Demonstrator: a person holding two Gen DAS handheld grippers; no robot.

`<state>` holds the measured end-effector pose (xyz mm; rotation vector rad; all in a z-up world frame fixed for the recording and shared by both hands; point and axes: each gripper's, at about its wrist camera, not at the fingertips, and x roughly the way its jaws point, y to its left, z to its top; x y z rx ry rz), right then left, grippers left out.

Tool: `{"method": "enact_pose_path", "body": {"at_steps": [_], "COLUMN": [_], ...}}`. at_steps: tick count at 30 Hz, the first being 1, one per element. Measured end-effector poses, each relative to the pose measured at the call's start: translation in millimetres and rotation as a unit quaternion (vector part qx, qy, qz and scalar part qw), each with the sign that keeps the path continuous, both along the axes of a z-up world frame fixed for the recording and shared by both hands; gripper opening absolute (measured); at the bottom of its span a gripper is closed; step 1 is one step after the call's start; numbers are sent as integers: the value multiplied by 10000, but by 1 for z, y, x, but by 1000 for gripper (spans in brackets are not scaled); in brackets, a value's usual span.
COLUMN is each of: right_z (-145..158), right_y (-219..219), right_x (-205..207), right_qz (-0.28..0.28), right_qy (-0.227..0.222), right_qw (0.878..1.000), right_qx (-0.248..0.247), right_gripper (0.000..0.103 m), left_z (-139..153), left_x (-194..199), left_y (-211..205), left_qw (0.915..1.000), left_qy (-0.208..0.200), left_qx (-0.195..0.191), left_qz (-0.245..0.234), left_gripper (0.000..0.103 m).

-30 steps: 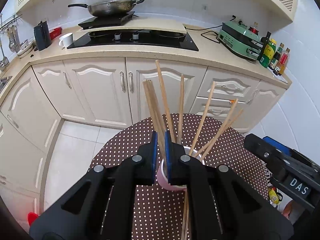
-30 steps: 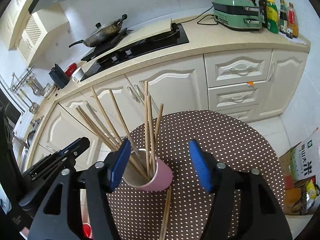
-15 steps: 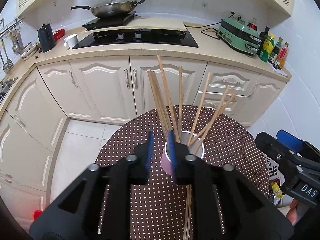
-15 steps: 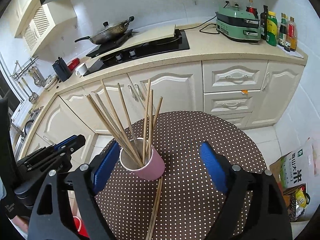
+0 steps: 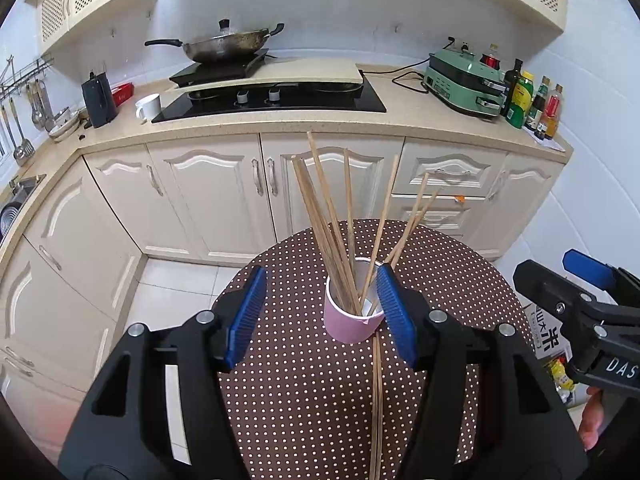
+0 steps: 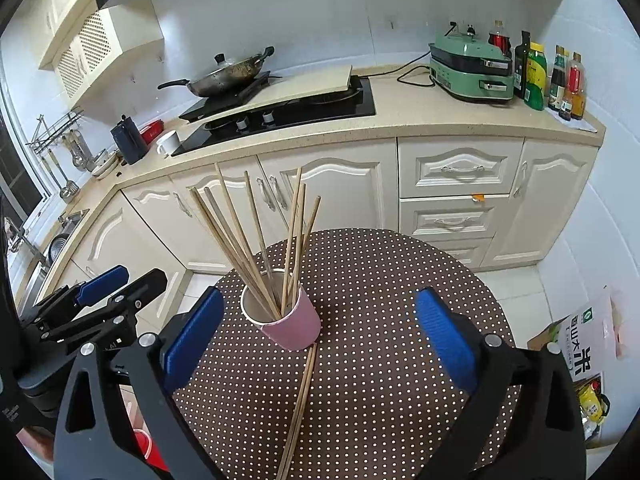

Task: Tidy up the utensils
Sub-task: 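Pull both open tools back from the pink cup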

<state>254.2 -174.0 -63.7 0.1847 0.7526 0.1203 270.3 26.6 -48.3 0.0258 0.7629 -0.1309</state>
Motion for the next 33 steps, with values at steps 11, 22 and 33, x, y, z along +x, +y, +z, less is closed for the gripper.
{"method": "enact_pose_path", "body": {"at_steps": [11, 22, 33], "right_z": [8, -9, -52], "right_y": [6, 17, 20], "right_x": [-14, -21, -17], "right_qz": [48, 47, -112], "right_qy": [-133, 101, 708], "right_qw": [9999, 9999, 9974], "right_qx": [-33, -93, -54], "right_gripper": [95, 95, 95], "left_z": [12, 3, -32], "left_x": [-21, -31, -30], "left_y": [3, 9, 19], "left_qw": [9998, 9999, 9982], "left_qy": [-172, 42, 570], "left_qx": [70, 69, 172], "left_qz": [-53, -83, -51], "left_gripper": [66, 74, 80]}}
